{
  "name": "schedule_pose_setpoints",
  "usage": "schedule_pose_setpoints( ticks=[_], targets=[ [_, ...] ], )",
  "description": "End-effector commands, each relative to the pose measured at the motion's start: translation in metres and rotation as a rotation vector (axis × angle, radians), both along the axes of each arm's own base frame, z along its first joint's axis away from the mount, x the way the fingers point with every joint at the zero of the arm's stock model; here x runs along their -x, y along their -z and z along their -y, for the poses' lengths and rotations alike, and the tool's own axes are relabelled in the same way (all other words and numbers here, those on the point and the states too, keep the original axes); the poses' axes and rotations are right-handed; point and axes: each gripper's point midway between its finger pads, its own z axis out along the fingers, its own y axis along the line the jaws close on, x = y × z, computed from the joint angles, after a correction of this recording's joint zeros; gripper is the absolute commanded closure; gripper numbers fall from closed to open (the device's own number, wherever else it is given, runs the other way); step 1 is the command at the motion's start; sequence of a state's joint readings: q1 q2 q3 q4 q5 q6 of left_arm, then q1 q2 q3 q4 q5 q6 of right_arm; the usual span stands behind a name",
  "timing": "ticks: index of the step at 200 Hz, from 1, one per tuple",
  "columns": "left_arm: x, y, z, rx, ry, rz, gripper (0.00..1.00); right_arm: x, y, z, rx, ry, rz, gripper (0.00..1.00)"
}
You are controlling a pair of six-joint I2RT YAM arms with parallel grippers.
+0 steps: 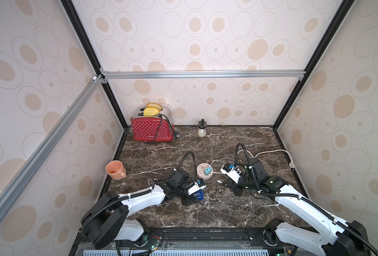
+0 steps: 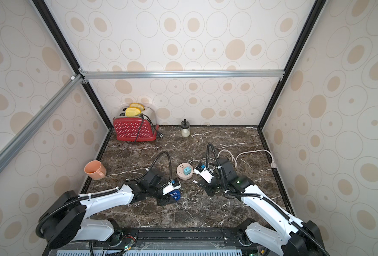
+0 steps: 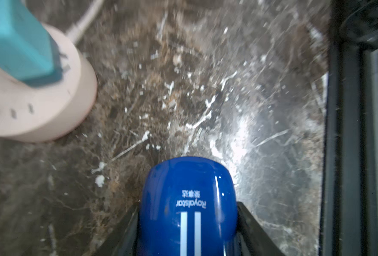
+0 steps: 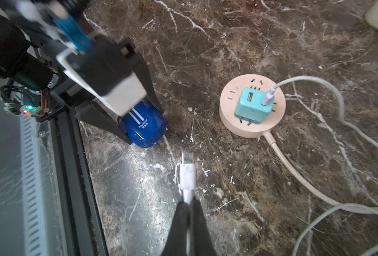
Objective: Charge the electric shaver
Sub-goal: Pick up the electric shaver from the center of the board, then insert the charging cable into the electric shaver.
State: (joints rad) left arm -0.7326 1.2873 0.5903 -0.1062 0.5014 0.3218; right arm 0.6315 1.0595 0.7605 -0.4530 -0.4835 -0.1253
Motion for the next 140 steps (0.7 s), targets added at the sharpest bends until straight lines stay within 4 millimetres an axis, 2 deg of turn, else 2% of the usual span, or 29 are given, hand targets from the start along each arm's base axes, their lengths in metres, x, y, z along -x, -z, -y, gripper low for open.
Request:
schedule_pose_setpoints(
  ticks=[1,25,43,57,93,140],
  targets=[
    [0.008,-0.044,0.004,0.155,0.158,0.133,1.0,0.017,-0.01,-0.005,0.001,-0.124,-0.059,1.0],
    [0.006,-0.068,-0.001,0.224,0.194,0.177,1.0,0.026,-0.024,-0.011,-0.01,-0.201,-0.078,1.0],
    [0.014,-0.072,-0.003,0.201,0.286,0.178,1.0,0.031,-0.033,-0.014,-0.001,-0.256,-0.077,1.0],
    [0.013,-0.077,-0.001,0.21,0.31,0.196,1.0,0.036,-0.038,-0.015,0.023,-0.296,-0.099,1.0],
    [-0.006,-0.103,0.003,0.314,0.285,0.249,1.0,0.047,-0.041,-0.019,0.078,-0.362,-0.121,1.0],
    [-0.007,-0.121,0.008,0.358,0.316,0.271,1.0,0.054,-0.045,-0.03,0.088,-0.408,-0.115,1.0]
  ],
)
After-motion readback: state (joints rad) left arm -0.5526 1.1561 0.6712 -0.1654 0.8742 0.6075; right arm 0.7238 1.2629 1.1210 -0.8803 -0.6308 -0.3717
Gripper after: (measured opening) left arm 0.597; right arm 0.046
